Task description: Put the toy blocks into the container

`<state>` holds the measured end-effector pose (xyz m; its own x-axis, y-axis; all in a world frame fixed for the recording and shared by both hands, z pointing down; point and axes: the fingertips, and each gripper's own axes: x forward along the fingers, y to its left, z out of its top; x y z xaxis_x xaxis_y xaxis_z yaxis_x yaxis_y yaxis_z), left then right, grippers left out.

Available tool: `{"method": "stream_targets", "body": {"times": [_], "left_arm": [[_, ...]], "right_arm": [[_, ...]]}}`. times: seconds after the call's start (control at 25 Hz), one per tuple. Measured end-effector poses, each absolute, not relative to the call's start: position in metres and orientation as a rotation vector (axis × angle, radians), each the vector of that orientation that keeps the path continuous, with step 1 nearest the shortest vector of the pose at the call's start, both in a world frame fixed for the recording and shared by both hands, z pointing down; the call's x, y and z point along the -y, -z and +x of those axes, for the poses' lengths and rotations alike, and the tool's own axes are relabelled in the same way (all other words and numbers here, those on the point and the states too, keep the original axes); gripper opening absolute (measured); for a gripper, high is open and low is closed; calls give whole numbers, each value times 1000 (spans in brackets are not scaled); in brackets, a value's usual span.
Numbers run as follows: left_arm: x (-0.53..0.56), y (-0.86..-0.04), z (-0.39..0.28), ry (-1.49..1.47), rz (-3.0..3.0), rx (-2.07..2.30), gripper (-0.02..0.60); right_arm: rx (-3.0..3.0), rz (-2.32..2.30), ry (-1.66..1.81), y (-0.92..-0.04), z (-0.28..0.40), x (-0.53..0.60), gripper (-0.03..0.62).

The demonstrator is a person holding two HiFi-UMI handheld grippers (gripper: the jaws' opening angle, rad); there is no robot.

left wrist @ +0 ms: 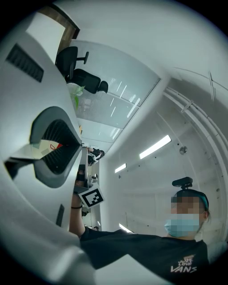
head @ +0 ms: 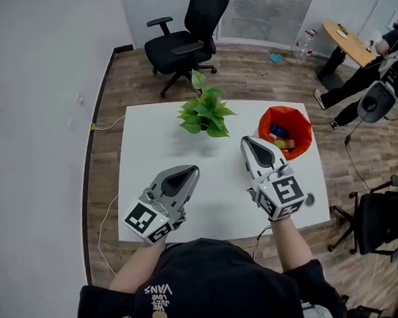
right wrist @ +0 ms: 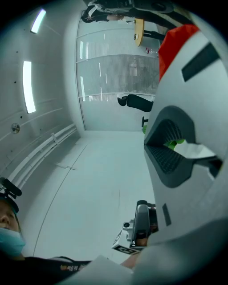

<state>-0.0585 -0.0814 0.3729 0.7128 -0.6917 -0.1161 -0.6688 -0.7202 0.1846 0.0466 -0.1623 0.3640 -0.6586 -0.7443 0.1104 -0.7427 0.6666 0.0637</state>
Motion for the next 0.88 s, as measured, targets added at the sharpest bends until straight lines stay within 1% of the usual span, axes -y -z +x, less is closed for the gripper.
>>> {"method": "stream_targets", "body": {"times": [0.36, 0.88], "left_arm": [[75, -376, -81, 271, 2750, 1186, 11], [79, -374, -75, 283, 2757, 1174, 11]], "right_arm": [[2808, 1122, -26, -373, 9, 142, 18], [2786, 1121, -68, -388, 11, 131, 17]]}}
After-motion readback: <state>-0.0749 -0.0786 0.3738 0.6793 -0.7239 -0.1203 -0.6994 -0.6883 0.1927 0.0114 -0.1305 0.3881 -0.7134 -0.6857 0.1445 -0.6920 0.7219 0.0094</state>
